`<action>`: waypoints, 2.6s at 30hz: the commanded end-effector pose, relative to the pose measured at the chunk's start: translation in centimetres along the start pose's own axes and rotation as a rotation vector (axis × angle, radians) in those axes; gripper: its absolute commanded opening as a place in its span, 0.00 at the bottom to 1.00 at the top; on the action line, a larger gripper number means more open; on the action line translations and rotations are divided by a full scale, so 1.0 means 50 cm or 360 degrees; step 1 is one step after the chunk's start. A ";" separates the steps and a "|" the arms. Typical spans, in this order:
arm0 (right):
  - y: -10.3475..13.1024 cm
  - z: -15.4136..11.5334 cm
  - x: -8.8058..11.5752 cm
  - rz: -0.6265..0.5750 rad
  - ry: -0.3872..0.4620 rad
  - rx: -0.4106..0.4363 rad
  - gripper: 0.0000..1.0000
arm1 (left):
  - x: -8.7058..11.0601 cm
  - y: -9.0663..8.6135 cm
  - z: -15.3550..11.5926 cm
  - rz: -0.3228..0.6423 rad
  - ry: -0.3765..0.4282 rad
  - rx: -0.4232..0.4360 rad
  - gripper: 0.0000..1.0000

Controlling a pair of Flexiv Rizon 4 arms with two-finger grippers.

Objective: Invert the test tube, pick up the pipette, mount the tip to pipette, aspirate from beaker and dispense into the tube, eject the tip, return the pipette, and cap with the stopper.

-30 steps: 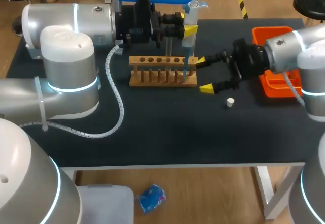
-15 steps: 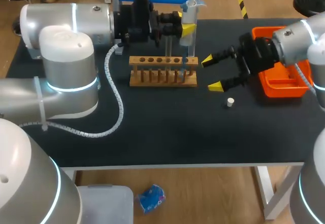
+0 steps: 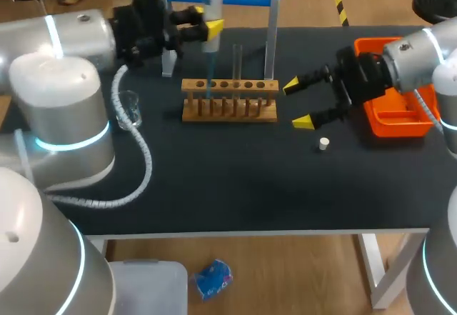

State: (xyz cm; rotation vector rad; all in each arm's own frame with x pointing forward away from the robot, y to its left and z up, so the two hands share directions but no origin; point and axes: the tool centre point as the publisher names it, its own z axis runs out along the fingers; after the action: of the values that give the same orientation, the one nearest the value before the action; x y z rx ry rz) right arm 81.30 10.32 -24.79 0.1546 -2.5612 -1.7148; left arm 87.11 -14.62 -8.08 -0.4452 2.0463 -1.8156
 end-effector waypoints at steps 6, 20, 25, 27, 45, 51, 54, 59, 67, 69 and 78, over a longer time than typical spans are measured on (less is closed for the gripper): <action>0.001 -0.003 0.001 0.0000 0.0003 0.0003 1.00 | 0.025 0.001 -0.065 -0.0003 -0.0112 0.0006 0.00; 0.006 0.009 0.000 -0.0008 -0.0026 0.0016 1.00 | -0.002 0.006 -0.093 -0.0027 -0.0033 0.0047 0.00; 0.021 0.054 -0.014 -0.0040 -0.0130 0.0116 1.00 | -0.049 0.011 -0.161 -0.0061 0.0084 0.0111 0.00; 0.027 0.074 -0.018 -0.0047 -0.0135 0.0119 1.00 | -0.063 0.015 -0.184 -0.0068 0.0117 0.0122 0.00; 0.077 0.209 -0.054 -0.0159 -0.0095 0.0236 1.00 | -0.184 0.049 -0.300 0.0040 0.0162 0.0119 0.00; 0.077 0.209 -0.054 -0.0159 -0.0095 0.0236 1.00 | -0.184 0.049 -0.300 0.0040 0.0162 0.0119 0.00; 0.077 0.209 -0.054 -0.0159 -0.0095 0.0236 1.00 | -0.184 0.049 -0.300 0.0040 0.0162 0.0119 0.00; 0.077 0.209 -0.054 -0.0159 -0.0095 0.0236 1.00 | -0.184 0.049 -0.300 0.0040 0.0162 0.0119 0.00; 0.069 0.234 -0.071 -0.0174 -0.0182 0.0304 1.00 | -0.230 0.065 -0.281 0.0097 0.0241 0.0123 0.00; 0.067 0.240 -0.077 -0.0180 -0.0220 0.0328 1.00 | -0.246 0.075 -0.279 0.0116 0.0253 0.0128 0.00; 0.067 0.258 -0.090 -0.0156 -0.0247 0.0357 1.00 | -0.298 0.114 -0.279 0.0117 0.0255 0.0125 0.00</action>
State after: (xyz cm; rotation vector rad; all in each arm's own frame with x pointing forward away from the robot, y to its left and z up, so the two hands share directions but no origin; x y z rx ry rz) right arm 84.11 23.33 -26.44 0.1719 -2.8933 -1.5333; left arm 92.71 4.95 -10.74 -0.2476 2.0388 -1.9051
